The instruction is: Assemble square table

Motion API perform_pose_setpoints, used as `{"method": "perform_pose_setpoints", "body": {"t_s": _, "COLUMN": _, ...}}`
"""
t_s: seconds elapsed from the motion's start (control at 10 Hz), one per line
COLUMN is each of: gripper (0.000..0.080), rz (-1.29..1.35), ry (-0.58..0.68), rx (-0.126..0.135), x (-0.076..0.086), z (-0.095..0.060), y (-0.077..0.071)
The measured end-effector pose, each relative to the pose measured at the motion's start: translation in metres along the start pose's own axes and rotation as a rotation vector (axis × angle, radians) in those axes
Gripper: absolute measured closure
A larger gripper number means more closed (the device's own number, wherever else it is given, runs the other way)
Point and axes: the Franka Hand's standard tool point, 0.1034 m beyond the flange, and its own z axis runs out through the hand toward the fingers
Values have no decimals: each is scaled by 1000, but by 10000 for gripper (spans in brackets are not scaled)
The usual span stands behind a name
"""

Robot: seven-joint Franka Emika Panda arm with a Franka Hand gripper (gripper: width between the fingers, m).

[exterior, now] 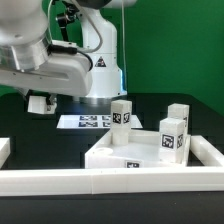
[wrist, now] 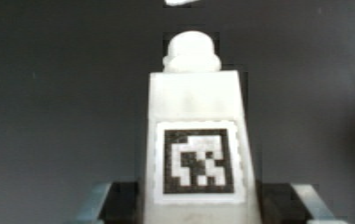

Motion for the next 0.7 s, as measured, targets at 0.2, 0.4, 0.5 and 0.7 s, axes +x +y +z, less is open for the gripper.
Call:
{"method": "perform_pose_setpoints", "body": {"t_s": 0.2, "gripper": 508, "rz": 0, "ry": 143, "rx": 7, "x": 2, "z": -1, "y": -5}}
{"method": "perform_pose_setpoints", "body": {"t_s": 0.4, "gripper": 508, "rz": -12, "ry": 285, "rx": 2, "x": 7, "z": -11, "y": -27}}
{"method": "perform_pose_setpoints", "body": {"t_s": 0.5, "gripper": 508, "rz": -11, "ry": 314, "rx": 5, "x": 5, "z": -17, "y": -38}}
{"method": "perform_pose_setpoints", "body": {"t_s": 0.7, "gripper": 508, "rz": -23, "ry": 469, "rx": 4, "x": 13, "z": -38, "y": -62}}
